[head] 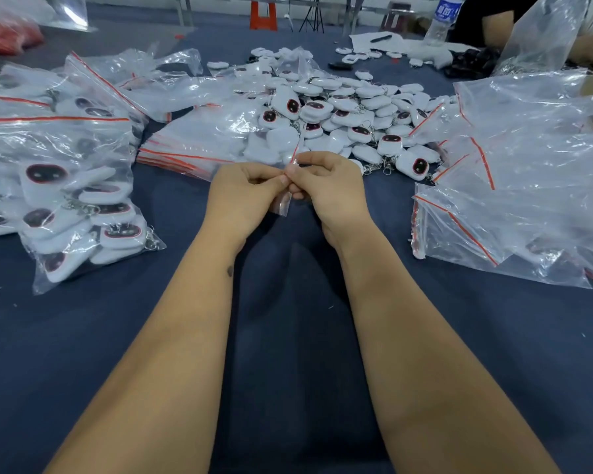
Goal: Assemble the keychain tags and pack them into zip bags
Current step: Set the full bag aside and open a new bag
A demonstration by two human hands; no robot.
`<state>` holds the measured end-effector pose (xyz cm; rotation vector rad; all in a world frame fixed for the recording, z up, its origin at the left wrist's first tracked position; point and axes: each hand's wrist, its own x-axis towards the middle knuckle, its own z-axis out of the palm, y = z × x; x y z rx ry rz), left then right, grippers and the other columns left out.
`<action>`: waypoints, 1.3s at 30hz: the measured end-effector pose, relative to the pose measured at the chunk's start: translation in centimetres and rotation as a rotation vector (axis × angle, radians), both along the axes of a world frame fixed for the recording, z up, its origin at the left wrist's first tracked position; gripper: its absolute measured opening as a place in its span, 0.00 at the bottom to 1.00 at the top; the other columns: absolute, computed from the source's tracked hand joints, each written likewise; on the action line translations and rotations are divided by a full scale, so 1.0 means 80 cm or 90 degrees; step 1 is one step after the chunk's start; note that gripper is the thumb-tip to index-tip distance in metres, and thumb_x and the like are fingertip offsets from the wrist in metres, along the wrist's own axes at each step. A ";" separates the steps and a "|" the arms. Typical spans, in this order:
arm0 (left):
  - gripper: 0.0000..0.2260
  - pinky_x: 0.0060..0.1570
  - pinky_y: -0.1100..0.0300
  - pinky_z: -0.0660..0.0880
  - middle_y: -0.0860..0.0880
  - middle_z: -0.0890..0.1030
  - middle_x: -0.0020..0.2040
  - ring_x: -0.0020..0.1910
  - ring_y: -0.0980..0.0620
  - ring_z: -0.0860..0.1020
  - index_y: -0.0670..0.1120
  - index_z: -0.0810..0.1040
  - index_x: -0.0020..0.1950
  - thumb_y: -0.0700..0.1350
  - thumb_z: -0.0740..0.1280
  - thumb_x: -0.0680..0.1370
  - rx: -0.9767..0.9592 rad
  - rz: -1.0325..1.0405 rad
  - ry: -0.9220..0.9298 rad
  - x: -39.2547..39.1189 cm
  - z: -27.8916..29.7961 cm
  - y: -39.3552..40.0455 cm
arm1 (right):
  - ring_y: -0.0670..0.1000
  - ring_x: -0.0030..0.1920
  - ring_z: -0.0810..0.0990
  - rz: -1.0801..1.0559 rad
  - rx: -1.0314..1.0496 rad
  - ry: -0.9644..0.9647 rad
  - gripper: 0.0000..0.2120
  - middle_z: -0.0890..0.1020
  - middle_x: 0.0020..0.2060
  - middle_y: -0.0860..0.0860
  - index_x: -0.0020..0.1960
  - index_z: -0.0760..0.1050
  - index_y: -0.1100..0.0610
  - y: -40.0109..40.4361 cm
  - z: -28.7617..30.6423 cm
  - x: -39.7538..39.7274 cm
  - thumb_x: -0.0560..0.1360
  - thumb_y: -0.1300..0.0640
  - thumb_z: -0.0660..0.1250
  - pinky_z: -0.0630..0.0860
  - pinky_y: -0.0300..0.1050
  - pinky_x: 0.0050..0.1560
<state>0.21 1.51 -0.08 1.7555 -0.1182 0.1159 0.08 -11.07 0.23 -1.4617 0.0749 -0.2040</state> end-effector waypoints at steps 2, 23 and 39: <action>0.08 0.55 0.47 0.80 0.47 0.86 0.40 0.45 0.45 0.84 0.48 0.85 0.42 0.39 0.68 0.77 0.001 0.015 0.008 -0.001 0.001 -0.001 | 0.43 0.28 0.78 0.018 -0.012 -0.004 0.05 0.81 0.33 0.54 0.48 0.76 0.61 0.000 0.001 -0.001 0.75 0.68 0.70 0.75 0.34 0.33; 0.12 0.37 0.63 0.76 0.53 0.78 0.41 0.34 0.58 0.75 0.56 0.75 0.51 0.40 0.68 0.74 0.067 0.019 -0.092 -0.006 0.000 -0.014 | 0.49 0.35 0.73 -0.073 -0.123 0.002 0.10 0.75 0.30 0.51 0.37 0.72 0.57 0.008 -0.003 0.004 0.78 0.61 0.64 0.73 0.48 0.42; 0.11 0.45 0.76 0.67 0.50 0.77 0.51 0.41 0.67 0.72 0.48 0.79 0.56 0.42 0.59 0.80 0.017 0.366 -0.249 0.002 -0.002 -0.005 | 0.53 0.37 0.77 -0.127 -0.147 0.028 0.09 0.76 0.33 0.49 0.39 0.72 0.53 0.018 -0.003 0.004 0.71 0.66 0.62 0.79 0.50 0.41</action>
